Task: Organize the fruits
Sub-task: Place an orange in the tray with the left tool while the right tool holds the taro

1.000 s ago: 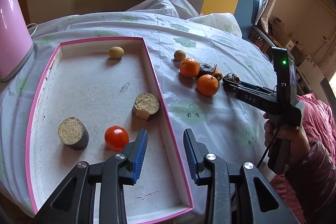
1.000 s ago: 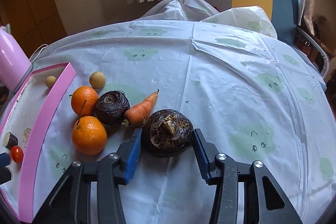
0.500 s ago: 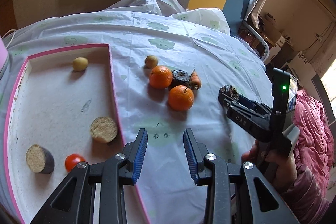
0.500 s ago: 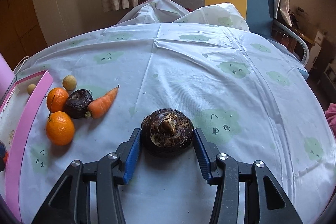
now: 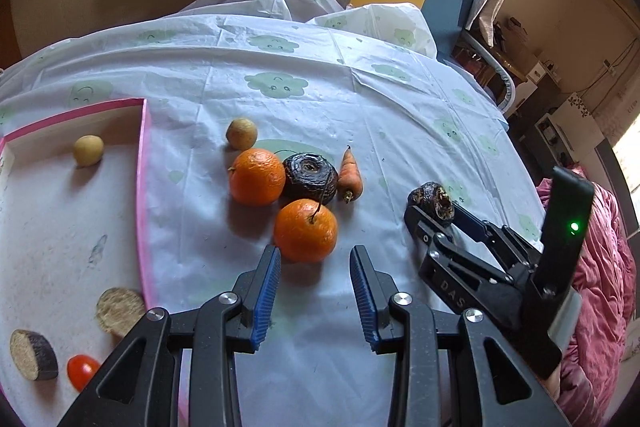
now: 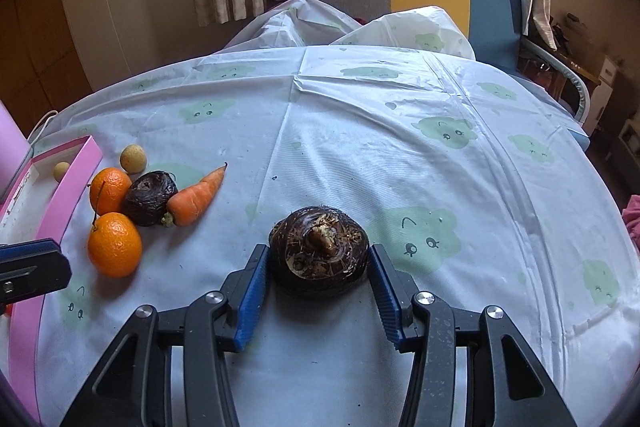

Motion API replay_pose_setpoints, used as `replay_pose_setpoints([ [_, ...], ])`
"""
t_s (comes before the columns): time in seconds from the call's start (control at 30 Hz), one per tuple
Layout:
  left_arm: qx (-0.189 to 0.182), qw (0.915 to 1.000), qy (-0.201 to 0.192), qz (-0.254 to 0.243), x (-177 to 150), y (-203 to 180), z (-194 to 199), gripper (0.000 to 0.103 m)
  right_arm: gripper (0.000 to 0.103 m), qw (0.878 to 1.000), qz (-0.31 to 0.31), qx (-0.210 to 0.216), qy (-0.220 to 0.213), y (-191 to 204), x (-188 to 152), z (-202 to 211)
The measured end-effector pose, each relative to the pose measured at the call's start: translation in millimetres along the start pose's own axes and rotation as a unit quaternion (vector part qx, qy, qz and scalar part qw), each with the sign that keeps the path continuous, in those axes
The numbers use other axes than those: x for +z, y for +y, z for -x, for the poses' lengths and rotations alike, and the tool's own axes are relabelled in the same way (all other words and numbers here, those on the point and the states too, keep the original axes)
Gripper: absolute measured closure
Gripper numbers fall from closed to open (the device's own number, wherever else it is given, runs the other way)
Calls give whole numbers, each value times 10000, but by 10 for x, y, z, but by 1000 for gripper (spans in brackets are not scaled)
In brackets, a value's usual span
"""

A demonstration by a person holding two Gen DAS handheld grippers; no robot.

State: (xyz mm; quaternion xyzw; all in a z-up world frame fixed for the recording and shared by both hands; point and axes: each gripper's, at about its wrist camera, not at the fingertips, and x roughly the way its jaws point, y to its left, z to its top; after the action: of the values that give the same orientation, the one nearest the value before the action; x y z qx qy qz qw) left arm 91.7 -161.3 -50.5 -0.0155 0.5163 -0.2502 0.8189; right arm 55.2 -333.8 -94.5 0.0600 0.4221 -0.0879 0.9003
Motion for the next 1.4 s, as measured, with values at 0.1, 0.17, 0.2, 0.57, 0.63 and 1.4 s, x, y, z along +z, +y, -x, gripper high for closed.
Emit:
replay_pose_setpoints([
  [0.1,71,10000,30,52,42,-12,-97,63,52,10000,-24,34,-21,-13,-9,4],
  [0.17,118,9999,38,63,70,-22,-153,61,52,10000,-39,52,-35,-17,-10,3],
  [0.2,165,9999,-7,26,81,-30,-171,59,52,10000,-42,56,-37,-18,-10,1],
  [0.57,203,9997,41,-106,2,5,-189,64,52,10000,13,-2,-54,4,-11,-1],
  [0.63,221,9997,24,-132,-30,15,-143,64,52,10000,14,-5,-58,7,-11,-1],
  [1.4,1193,9851,-807,937,-220,1140,711,64,53,9997,162,-176,-59,57,-16,7],
])
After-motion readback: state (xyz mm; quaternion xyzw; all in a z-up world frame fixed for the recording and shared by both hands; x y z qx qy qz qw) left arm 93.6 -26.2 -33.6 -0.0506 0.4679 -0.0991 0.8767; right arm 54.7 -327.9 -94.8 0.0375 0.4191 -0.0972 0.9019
